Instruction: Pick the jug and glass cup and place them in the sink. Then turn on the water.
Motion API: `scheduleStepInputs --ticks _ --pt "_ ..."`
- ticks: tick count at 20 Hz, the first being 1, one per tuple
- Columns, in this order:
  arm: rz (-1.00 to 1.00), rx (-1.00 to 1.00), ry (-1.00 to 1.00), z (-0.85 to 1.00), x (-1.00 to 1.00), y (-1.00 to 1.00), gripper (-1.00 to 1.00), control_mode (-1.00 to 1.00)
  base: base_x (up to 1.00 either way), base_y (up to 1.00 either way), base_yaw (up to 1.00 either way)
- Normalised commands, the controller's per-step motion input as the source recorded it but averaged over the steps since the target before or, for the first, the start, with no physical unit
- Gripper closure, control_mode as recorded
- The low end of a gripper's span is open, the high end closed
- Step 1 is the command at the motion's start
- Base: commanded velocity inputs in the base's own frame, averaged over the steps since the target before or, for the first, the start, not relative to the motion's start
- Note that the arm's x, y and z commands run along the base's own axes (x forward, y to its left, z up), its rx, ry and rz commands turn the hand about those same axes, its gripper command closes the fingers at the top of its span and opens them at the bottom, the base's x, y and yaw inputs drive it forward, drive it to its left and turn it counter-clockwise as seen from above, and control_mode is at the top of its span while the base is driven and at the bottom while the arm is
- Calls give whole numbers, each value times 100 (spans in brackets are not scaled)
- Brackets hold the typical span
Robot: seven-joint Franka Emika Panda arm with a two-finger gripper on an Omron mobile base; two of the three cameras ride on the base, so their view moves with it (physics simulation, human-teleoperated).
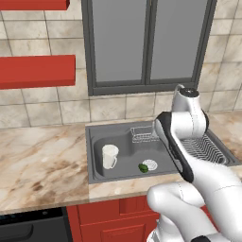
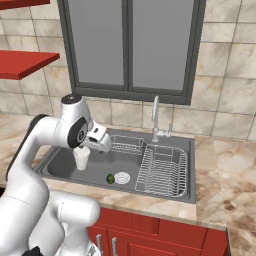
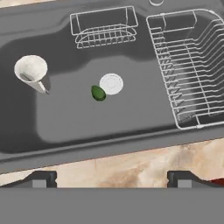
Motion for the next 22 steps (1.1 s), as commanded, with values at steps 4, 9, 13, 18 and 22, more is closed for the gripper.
scheduleStepInputs --ticks 4,9,13,18,22 --pt "0 -3 0 34 -47 -22 -100 -100 0 0 0" --pt "0 -3 1 41 -41 -26 -100 -100 0 0 0" --pt "0 -3 1 30 -32 -19 -100 -100 0 0 0" --pt "4 -1 2 26 -7 -3 -100 -100 0 0 0" --pt "11 0 3 17 0 8 -100 -100 0 0 0"
